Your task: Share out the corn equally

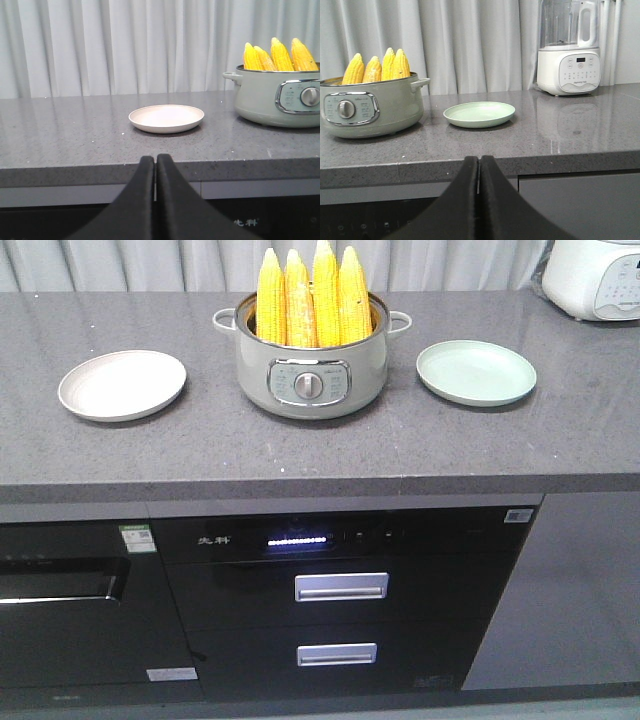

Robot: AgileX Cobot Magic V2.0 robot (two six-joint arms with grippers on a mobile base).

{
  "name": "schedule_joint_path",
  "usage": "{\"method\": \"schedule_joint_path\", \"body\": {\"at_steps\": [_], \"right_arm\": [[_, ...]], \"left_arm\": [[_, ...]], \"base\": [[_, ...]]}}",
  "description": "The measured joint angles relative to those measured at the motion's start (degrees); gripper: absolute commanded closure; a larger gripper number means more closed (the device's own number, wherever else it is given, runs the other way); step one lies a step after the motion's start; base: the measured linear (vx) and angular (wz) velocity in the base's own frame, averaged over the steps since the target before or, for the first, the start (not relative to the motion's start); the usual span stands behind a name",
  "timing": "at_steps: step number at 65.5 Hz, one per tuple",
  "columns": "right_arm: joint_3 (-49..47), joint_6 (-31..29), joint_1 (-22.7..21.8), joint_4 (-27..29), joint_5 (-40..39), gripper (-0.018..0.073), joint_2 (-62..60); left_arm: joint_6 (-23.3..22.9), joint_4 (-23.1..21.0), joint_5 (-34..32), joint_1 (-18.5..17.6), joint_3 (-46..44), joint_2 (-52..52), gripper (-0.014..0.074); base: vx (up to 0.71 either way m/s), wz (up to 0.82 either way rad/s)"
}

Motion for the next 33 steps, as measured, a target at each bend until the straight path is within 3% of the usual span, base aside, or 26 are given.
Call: {"method": "schedule_joint_path", "body": {"at_steps": [33], "right_arm": [[0.0,0.0,0.0,0.0,0.0,0.0566,0.0]], "left_arm": [[0.0,0.0,0.0,0.0,0.0,0.0,0.0603]], "base": [[0.17,-0.04]]}}
